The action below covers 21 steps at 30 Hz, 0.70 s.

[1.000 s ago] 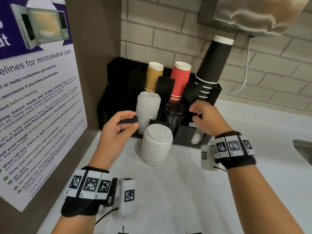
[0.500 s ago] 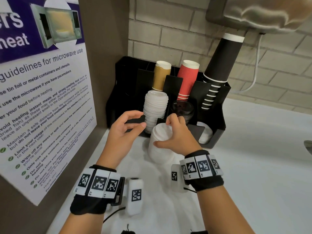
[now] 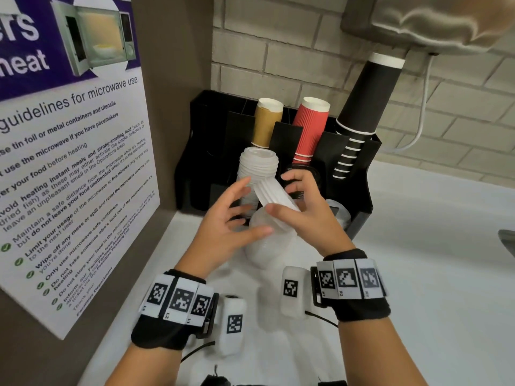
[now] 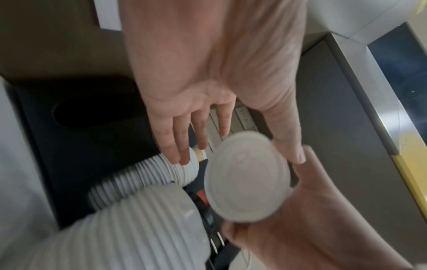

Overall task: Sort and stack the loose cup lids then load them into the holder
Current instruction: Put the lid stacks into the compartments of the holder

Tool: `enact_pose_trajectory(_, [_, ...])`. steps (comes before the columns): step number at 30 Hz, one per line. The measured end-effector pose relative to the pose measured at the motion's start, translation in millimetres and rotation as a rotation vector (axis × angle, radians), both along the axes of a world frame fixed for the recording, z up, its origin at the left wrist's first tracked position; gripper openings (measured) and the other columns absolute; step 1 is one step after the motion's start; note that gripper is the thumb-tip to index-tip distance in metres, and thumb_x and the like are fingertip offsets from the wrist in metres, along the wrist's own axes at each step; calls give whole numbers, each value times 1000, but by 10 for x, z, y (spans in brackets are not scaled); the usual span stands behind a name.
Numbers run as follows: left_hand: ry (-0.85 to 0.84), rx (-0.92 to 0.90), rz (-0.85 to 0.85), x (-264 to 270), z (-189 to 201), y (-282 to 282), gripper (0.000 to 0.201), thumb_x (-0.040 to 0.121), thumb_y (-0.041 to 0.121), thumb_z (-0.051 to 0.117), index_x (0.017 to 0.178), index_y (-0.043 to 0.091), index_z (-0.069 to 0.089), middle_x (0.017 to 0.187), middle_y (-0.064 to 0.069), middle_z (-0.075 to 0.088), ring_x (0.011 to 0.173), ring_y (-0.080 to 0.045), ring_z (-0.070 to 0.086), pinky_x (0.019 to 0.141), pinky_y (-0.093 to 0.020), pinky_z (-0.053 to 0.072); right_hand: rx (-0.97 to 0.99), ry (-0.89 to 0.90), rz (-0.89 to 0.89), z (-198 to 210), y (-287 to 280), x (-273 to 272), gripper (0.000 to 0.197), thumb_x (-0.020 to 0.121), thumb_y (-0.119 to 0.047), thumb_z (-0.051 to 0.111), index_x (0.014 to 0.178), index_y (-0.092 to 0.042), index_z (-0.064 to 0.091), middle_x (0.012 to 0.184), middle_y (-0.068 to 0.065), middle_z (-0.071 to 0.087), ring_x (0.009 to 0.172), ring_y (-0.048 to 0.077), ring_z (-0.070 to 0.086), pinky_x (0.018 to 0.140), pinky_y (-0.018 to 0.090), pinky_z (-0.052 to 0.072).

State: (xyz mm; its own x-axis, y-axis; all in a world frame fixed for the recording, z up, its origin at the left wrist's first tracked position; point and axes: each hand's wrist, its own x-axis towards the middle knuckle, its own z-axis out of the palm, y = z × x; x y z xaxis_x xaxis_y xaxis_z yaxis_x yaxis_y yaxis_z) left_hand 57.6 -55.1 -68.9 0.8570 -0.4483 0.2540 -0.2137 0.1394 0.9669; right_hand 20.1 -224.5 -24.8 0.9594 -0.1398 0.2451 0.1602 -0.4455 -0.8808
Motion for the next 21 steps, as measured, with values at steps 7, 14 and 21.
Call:
enact_pose_trajectory(7, [-5, -97, -55, -36, 54, -19, 97, 64, 24, 90, 145, 38, 38, 142, 6, 49, 119, -18, 60, 94, -40, 54, 139, 101, 254, 146, 35, -153, 60, 76, -29, 74, 128, -43, 49, 125, 5, 57, 110, 20, 63, 99, 46, 49])
enact_pose_trajectory(14, [-38, -85, -83, -56, 70, -5, 92, 61, 24, 90, 137, 46, 43, 138, 12, 50, 117, -16, 60, 83, -32, 57, 114, 107, 258, 177, -46, -185, 57, 73, -32, 77, 124, -42, 54, 121, -2, 63, 106, 20, 65, 93, 46, 53])
enact_pose_trajectory(21, [-49, -76, -89, -52, 58, -15, 90, 63, 18, 87, 137, 46, 43, 136, 14, 50, 116, -11, 60, 82, -25, 55, 75, 65, 251, 170, -58, -214, 61, 72, -19, 81, 124, -33, 54, 118, -8, 63, 105, 13, 64, 92, 35, 54])
